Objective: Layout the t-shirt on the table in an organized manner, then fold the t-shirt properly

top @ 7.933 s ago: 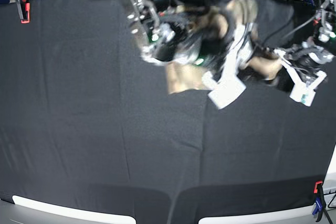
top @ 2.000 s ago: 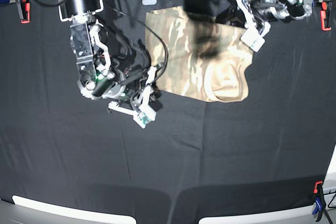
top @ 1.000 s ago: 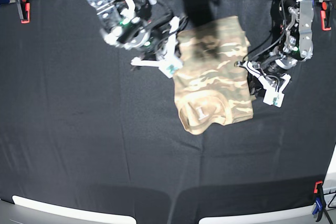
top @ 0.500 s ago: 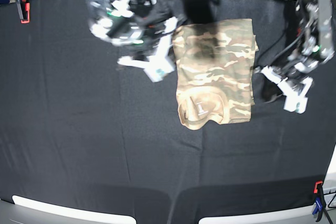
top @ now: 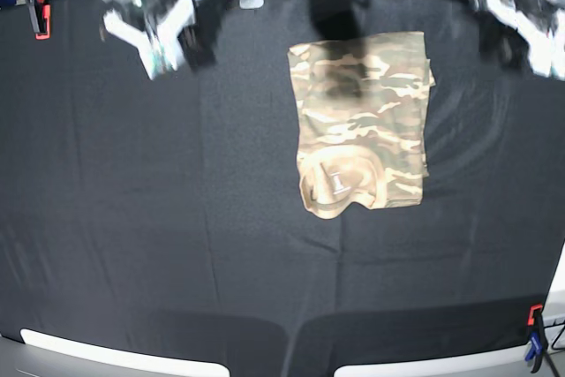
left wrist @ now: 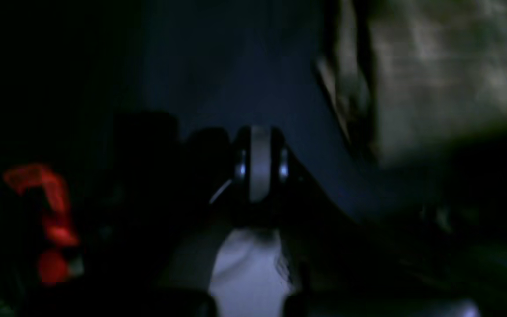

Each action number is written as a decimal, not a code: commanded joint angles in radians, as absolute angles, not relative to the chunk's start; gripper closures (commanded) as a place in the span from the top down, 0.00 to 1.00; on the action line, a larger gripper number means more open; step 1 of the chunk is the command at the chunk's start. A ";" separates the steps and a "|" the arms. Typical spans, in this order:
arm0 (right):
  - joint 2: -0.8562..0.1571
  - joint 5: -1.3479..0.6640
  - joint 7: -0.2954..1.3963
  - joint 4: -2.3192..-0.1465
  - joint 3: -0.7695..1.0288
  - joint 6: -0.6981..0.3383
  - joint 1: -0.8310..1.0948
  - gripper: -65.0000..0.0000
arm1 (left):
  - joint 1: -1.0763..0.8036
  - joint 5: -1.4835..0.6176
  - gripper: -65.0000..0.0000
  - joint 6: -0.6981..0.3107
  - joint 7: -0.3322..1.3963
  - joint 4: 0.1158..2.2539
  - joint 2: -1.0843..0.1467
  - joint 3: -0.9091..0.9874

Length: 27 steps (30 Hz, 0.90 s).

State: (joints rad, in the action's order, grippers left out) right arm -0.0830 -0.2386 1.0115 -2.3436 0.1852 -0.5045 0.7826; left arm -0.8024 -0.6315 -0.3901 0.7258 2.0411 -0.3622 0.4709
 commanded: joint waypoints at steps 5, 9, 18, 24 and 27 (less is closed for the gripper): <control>-0.083 -0.244 1.074 -2.356 0.236 -0.513 0.970 0.00 | -0.957 -0.637 0.00 -0.405 0.707 2.053 -0.339 0.478; -0.083 -0.235 1.073 -2.284 0.236 -0.527 1.049 0.00 | -0.979 -0.637 0.00 -0.456 0.703 1.974 -0.299 0.476; -0.176 -0.167 0.966 -1.793 0.208 -0.549 0.944 0.00 | -0.853 -0.579 0.00 -0.577 0.448 1.415 -0.291 0.475; -0.270 -0.162 0.892 -1.427 0.146 -0.447 0.777 0.00 | -0.749 -0.390 0.00 -0.592 0.213 1.081 -0.291 0.475; -0.294 -0.158 0.782 -1.252 0.112 -0.445 0.685 0.00 | -0.694 -0.316 0.00 -0.592 0.135 0.923 -0.287 0.475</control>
State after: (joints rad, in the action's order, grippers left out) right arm -0.2874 -0.1539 0.7795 -1.2350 0.1085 -0.4408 0.6781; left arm -0.6754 -0.3069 -0.5819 0.1364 0.9096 -0.2794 0.4713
